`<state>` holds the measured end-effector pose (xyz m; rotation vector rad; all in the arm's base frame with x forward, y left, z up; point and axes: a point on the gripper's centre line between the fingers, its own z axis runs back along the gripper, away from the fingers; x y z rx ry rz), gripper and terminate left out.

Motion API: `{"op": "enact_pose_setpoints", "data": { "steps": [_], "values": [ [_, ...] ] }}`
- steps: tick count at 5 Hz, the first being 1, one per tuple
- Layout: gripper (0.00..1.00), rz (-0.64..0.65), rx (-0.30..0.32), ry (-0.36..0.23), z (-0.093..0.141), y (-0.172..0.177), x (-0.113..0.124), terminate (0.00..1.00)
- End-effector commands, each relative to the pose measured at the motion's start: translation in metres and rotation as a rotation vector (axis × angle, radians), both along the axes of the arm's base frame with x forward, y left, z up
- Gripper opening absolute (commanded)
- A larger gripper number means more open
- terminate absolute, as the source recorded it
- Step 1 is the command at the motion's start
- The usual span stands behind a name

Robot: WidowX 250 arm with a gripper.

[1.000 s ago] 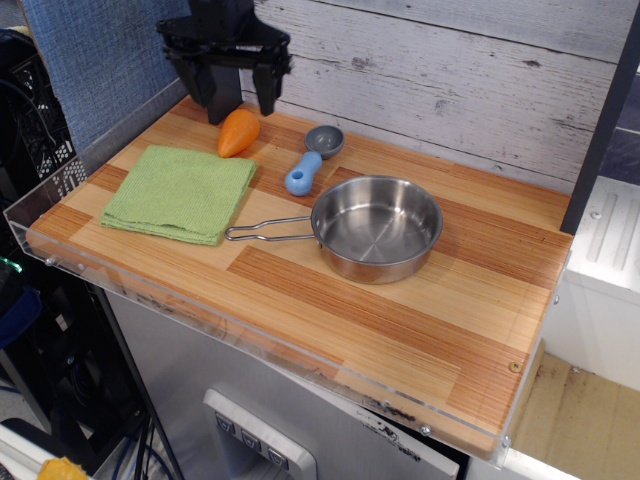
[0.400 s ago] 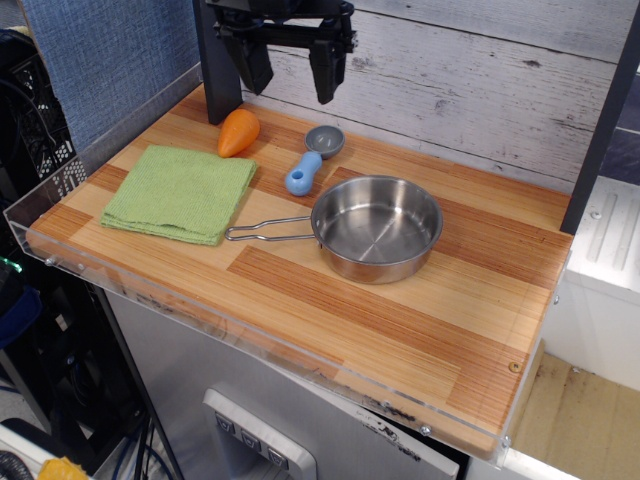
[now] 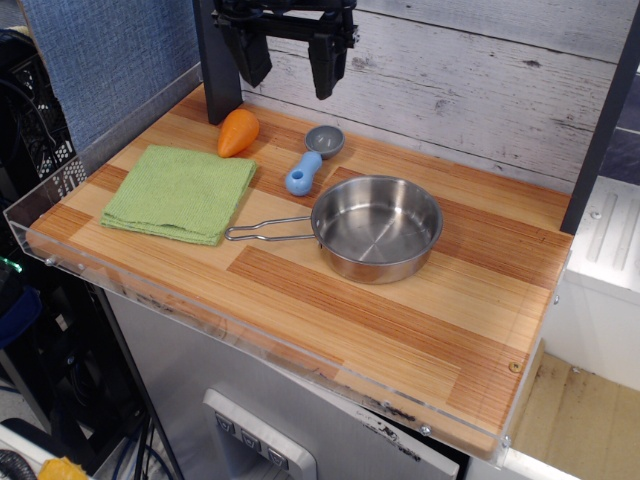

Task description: Place the carrot behind the green towel

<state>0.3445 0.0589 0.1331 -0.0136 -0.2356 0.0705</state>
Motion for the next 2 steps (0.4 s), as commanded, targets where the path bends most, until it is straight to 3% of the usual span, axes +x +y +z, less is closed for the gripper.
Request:
{"op": "enact_pose_setpoints", "data": {
  "steps": [1, 2],
  "values": [
    [1.00, 0.016, 0.088, -0.035, 0.0215, 0.0026, -0.0105, 0.00],
    [1.00, 0.016, 0.088, -0.035, 0.0215, 0.0026, -0.0105, 1.00]
  ]
}}
